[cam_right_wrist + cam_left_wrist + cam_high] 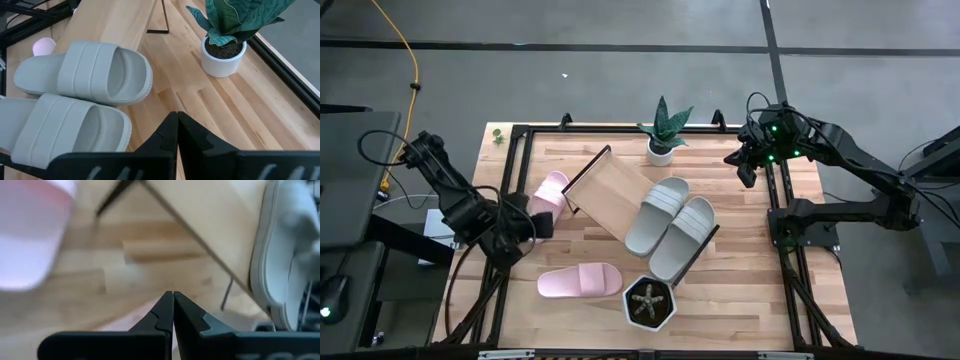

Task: Pick and place slides into the shelf
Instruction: Put the bottom pink slipper on the shelf

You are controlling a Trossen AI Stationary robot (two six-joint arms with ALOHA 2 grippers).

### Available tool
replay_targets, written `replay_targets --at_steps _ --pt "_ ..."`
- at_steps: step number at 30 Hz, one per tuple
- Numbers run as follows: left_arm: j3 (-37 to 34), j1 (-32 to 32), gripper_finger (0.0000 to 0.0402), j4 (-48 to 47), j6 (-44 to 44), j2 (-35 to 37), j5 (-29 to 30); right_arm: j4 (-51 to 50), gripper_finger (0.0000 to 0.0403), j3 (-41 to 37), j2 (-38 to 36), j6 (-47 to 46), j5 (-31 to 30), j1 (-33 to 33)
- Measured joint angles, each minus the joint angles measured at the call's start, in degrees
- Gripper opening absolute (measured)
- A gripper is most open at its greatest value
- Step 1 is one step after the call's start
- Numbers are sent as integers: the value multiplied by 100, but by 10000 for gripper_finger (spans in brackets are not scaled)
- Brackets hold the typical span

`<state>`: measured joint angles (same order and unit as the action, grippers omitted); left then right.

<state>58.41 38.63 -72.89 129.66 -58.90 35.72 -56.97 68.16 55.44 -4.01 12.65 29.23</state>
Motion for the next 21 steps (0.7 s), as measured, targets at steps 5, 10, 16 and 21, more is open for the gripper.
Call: replay_targets --at_steps 5,10,16,21 --pt "0 0 14 590 -23 -504 -49 6 0 0 0 -2 -16 0" --pt "0 0 92 1229 -19 -1077 -210 24 0 0 -2 -17 13 0" --pt "0 0 192 1938 132 -1715 -567 24 0 0 -2 -56 156 0" --pt "0 0 238 2417 126 -2103 -522 22 0 0 -2 -146 255 0"
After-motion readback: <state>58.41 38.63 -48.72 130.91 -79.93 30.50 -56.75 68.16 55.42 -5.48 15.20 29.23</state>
